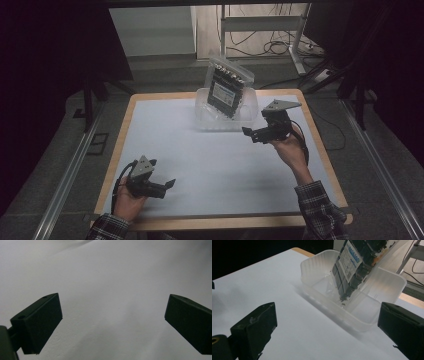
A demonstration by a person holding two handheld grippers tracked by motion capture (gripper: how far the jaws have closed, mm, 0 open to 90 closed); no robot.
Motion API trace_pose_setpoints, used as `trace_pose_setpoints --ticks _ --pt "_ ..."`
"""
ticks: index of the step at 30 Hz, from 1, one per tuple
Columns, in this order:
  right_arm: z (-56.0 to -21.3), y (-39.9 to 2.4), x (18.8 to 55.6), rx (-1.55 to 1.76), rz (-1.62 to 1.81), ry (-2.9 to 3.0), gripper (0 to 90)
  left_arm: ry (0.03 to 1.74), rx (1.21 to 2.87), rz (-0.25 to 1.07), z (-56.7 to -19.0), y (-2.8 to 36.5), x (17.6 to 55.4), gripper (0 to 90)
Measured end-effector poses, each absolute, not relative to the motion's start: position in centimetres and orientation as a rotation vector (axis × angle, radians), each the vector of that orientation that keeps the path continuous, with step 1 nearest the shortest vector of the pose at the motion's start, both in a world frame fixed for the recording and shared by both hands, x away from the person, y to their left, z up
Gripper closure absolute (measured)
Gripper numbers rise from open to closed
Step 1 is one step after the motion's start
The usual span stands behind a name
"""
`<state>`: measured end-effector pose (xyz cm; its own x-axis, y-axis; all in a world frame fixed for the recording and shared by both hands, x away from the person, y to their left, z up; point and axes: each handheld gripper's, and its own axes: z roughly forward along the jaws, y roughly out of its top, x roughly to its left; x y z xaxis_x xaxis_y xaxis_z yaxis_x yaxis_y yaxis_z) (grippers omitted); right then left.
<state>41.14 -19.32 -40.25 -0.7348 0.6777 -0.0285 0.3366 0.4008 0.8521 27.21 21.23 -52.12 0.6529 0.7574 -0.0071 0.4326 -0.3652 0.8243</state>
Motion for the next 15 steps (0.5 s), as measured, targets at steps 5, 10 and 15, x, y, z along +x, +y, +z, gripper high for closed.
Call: trace_pose_setpoints --ticks 5,10,15 --pt "-40.7 -19.5 40.6 0.867 1.255 2.294 2.5 0.922 2.016 0.479 -52.1 21.2 27.2 0.9" --pt "-40.8 -19.6 40.1 0.861 1.248 2.294 2.6 0.917 2.016 0.477 -52.1 21.2 27.2 1.0" --pt "-41.2 -19.8 39.6 0.858 1.235 2.303 2.8 0.914 2.018 0.476 -52.2 21.1 27.2 0.9"
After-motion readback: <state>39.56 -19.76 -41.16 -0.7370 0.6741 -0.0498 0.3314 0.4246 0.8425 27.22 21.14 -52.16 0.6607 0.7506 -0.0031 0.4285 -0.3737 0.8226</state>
